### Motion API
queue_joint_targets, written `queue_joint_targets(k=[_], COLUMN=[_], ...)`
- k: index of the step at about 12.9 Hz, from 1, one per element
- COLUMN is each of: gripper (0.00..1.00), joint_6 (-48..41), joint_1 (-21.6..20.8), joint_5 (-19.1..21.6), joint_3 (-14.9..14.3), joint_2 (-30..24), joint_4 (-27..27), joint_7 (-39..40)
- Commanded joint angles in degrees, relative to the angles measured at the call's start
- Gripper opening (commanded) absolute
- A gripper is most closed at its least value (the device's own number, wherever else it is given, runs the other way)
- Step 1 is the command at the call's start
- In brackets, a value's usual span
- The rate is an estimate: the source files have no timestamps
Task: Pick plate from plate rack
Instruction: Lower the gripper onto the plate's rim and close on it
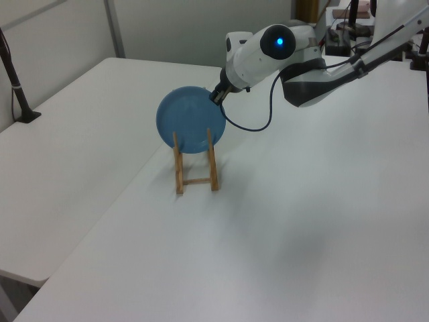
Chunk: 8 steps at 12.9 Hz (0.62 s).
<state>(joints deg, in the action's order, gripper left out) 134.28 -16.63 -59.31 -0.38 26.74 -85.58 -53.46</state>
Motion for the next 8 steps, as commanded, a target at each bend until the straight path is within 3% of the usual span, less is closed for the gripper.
queue_joint_targets(k=[1, 8], gripper=[0.14, 0.01], joint_6=[0.5, 0.2], joint_1=[-0.6, -0.5], joint_5=[-1.2, -2.6], joint_3=[-0.4, -0.6], joint_2=[0.3, -3.2], joint_4=[0.6, 0.7], joint_7=[-1.5, -1.0])
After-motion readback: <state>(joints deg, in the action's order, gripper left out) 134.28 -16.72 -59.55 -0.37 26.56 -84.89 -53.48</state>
